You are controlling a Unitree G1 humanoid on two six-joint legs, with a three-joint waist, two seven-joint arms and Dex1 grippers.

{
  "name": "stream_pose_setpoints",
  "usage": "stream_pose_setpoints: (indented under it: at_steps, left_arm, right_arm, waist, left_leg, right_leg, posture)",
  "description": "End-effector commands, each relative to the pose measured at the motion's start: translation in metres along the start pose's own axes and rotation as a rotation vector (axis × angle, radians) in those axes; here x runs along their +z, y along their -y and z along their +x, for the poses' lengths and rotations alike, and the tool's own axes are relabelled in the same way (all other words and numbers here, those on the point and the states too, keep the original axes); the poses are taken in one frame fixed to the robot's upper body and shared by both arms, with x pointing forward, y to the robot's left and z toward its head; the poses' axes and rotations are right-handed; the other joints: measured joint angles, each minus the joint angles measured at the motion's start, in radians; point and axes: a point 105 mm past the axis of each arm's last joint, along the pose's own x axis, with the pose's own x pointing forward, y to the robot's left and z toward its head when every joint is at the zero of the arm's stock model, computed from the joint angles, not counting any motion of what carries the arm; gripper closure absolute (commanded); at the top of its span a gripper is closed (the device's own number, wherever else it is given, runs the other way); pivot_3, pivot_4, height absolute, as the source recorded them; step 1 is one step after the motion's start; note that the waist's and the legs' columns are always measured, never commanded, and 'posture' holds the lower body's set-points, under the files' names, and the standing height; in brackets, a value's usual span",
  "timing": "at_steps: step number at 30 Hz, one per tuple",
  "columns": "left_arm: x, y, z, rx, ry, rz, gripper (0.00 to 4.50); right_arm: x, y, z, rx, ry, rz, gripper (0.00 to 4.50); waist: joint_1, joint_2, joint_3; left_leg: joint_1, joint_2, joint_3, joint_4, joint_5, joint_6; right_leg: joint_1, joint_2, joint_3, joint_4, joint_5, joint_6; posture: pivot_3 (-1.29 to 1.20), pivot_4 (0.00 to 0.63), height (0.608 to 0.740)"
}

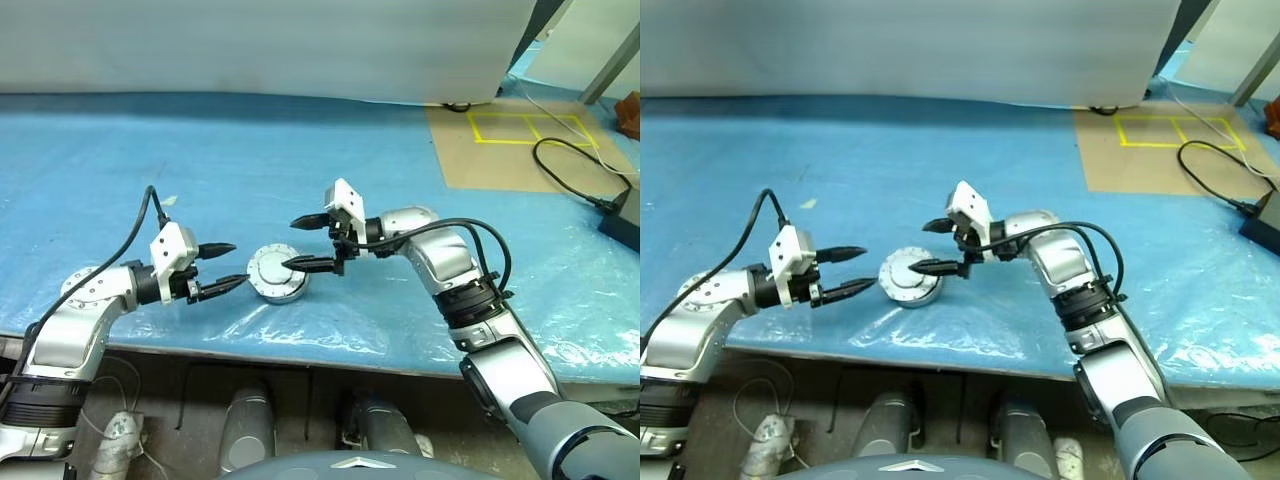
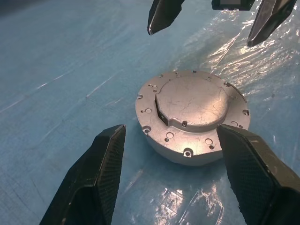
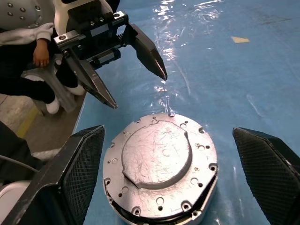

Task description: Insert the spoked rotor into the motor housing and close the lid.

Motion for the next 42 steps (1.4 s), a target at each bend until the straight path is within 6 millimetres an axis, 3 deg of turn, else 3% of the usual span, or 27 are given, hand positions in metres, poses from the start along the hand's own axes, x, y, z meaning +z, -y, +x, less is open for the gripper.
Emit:
stream_pose_setpoints:
  at_steps: [1, 9, 17, 24, 29, 35, 42]
  left_arm:
    - [0.012, -0.001, -0.006, 0.005, 0.021, 0.048, 1.21]
    - [0.01, 0.002, -0.008, 0.015, 0.012, 0.049, 1.21]
    - [0.008, 0.004, -0.008, 0.027, 0.01, 0.043, 1.21]
    - [0.009, 0.002, -0.008, 0.037, 0.012, 0.043, 1.21]
    - [0.009, 0.002, -0.008, 0.041, 0.012, 0.044, 1.21]
    - [0.009, 0.001, -0.009, 0.046, 0.006, 0.046, 1.21]
    - [0.01, -0.001, -0.008, 0.044, 0.005, 0.053, 1.21]
  right_arm:
    - [0.005, 0.0, 0.012, 0.021, -0.008, -0.059, 0.02]
    - [-0.004, 0.004, 0.037, 0.018, -0.044, -0.144, 0.02]
    - [-0.021, -0.002, 0.037, 0.06, -0.098, -0.191, 0.02]
    - [-0.019, -0.004, 0.039, 0.073, -0.097, -0.213, 0.02]
    - [-0.029, -0.005, 0.041, 0.074, -0.12, -0.218, 0.02]
    - [-0.029, -0.004, 0.041, 0.069, -0.111, -0.216, 1.51]
    - [-0.029, 0.0, 0.039, 0.051, -0.117, -0.219, 1.52]
  waist:
    - [0.0, 0.0, 0.0]
    - [-0.001, 0.0, 0.0]
    - [0.0, 0.0, 0.0]
    - [0.0, 0.0, 0.0]
    - [0.0, 0.0, 0.0]
    - [-0.001, 0.0, 0.0]
    - [-0.001, 0.0, 0.0]
  left_leg:
    - [0.0, 0.0, 0.0, 0.0, 0.0, 0.0]
    - [0.0, 0.0, 0.0, 0.0, 0.0, 0.0]
    - [0.0, 0.0, 0.0, 0.0, 0.0, 0.0]
    - [0.001, 0.0, 0.0, 0.0, 0.0, 0.0]
    - [0.001, 0.0, 0.0, 0.0, 0.0, 0.0]
    - [0.002, 0.0, 0.0, 0.0, 0.0, 0.0]
    - [0.002, 0.0, 0.0, 0.0, 0.0, 0.0]
  right_leg:
    - [0.0, 0.0, 0.0, 0.0, 0.0, 0.0]
    - [0.0, 0.0, 0.0, 0.0, 0.0, 0.0]
    - [0.001, 0.0, 0.0, 0.0, 0.0, 0.0]
    - [0.001, 0.0, 0.0, 0.0, 0.0, 0.0]
    - [0.001, 0.0, 0.0, 0.0, 0.0, 0.0]
    - [0.002, 0.0, 0.0, 0.0, 0.0, 0.0]
    - [0.002, 0.0, 0.0, 0.0, 0.0, 0.0]
  posture:
    - [0.0, 0.15, 0.74]
    - [0.0, 0.15, 0.74]
    - [0.0, 0.15, 0.74]
    - [0.0, 0.15, 0.74]
    - [0.0, 0.15, 0.74]
    - [0.0, 0.15, 0.74]
    - [0.0, 0.15, 0.74]
